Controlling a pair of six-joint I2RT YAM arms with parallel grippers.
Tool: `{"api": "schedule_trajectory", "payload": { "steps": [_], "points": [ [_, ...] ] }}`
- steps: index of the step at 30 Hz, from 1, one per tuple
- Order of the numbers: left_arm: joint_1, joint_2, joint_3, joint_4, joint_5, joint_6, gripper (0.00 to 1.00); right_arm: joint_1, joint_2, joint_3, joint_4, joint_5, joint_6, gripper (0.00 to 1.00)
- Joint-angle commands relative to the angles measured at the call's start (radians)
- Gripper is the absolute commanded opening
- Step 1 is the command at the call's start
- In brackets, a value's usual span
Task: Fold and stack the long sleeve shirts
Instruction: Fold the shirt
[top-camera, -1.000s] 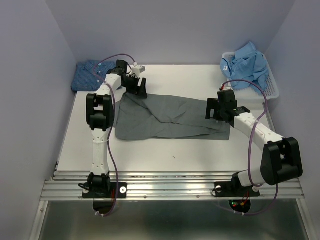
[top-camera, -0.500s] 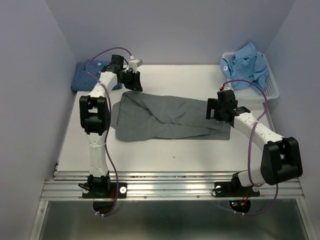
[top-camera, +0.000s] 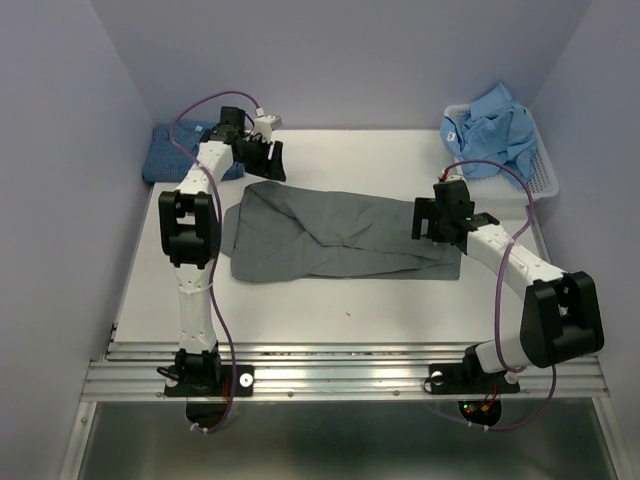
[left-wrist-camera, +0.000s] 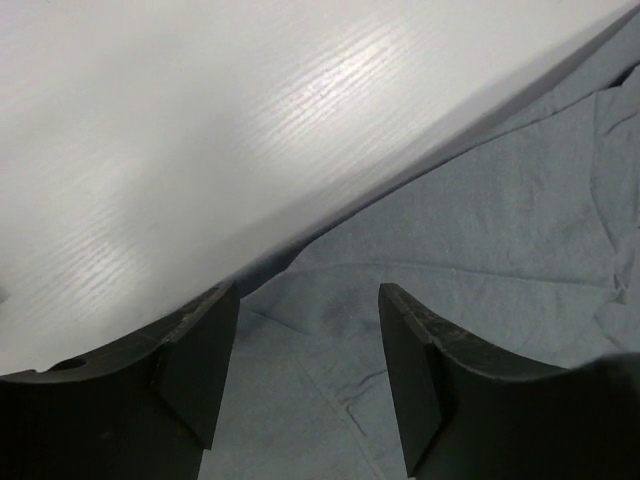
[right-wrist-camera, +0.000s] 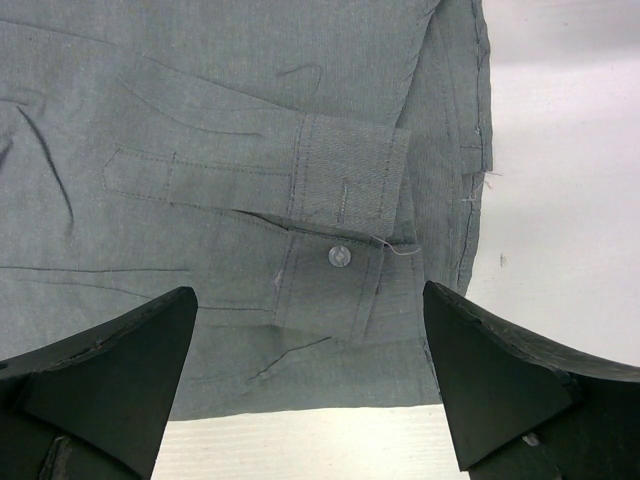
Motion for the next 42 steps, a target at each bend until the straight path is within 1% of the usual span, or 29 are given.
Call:
{"api": "schedule_trajectory", "payload": {
  "steps": [1,3,4,8,11,12,14,15,17,18,19,21,22,23,24,25,26,27,30,34,38,40,42],
  "points": [
    [0.005,0.019,0.113,-0.026,-0.011,0.054,0.71,0.006,-0.006,0.038,0.008,0.001,-0.012,1.00],
    [0.005,0.045,0.149,-0.049,-0.009,0.086,0.80,0.006,-0.006,0.039,0.008,-0.003,-0.012,1.00],
    [0.005,0.056,0.163,-0.063,-0.002,0.101,0.80,0.006,-0.006,0.038,0.009,-0.003,-0.012,1.00],
    [0.005,0.103,0.219,-0.149,0.012,0.153,0.80,0.006,-0.004,0.038,0.005,-0.008,-0.012,1.00],
    [0.005,0.090,0.168,-0.148,0.011,0.167,0.80,0.006,-0.006,0.036,0.005,-0.005,-0.012,1.00],
    [0.005,0.084,0.132,-0.129,0.017,0.167,0.77,0.006,-0.006,0.038,0.005,-0.005,-0.014,1.00],
    [0.005,0.064,0.107,-0.120,0.057,0.167,0.72,0.006,-0.001,0.038,0.005,-0.006,-0.012,1.00],
    [0.005,0.059,0.089,-0.115,0.087,0.167,0.67,0.006,-0.003,0.038,0.005,-0.009,-0.012,1.00],
    [0.005,0.038,0.075,-0.108,0.100,0.166,0.59,0.006,-0.003,0.038,0.005,-0.011,-0.012,1.00],
    [0.005,0.028,0.055,-0.102,0.100,0.161,0.49,0.006,-0.003,0.036,0.005,-0.013,-0.012,1.00],
    [0.005,0.013,0.044,-0.094,0.098,0.161,0.47,0.006,-0.004,0.035,0.006,-0.011,-0.011,1.00],
    [0.005,0.004,0.018,-0.083,0.094,0.161,0.46,0.006,-0.003,0.033,0.006,-0.013,-0.011,1.00],
    [0.005,0.004,0.012,-0.082,0.086,0.160,0.43,0.006,-0.003,0.033,0.005,-0.010,-0.011,1.00],
    [0.005,0.008,0.009,-0.083,0.075,0.157,0.36,0.006,-0.003,0.033,0.006,-0.011,-0.011,1.00],
    [0.005,0.011,0.015,-0.094,0.072,0.153,0.17,0.006,-0.004,0.033,0.005,-0.011,-0.011,1.00],
    [0.007,0.016,0.015,-0.103,0.069,0.155,0.06,0.006,-0.006,0.035,0.005,-0.013,-0.011,1.00],
    [0.010,0.010,0.010,-0.102,0.074,0.152,0.00,0.006,-0.007,0.033,0.005,-0.016,-0.011,1.00],
    [0.013,0.002,-0.007,-0.089,0.086,0.150,0.00,0.006,-0.012,0.033,0.005,-0.017,-0.012,1.00],
    [0.036,-0.063,-0.031,-0.079,0.190,0.173,0.00,0.006,-0.009,0.030,0.006,-0.046,-0.018,1.00],
    [0.050,-0.120,-0.073,-0.082,0.256,0.187,0.00,0.006,0.017,0.025,-0.001,-0.042,-0.012,1.00],
    [0.051,-0.133,-0.097,-0.101,0.255,0.186,0.00,0.006,0.062,0.039,-0.014,0.010,0.020,1.00],
    [0.057,-0.140,-0.122,-0.118,0.268,0.187,0.00,0.006,0.082,0.048,-0.027,0.041,0.034,1.00],
    [0.070,-0.156,-0.157,-0.123,0.253,0.183,0.00,0.006,0.106,0.062,-0.034,0.052,0.038,1.00]
  ]
}}
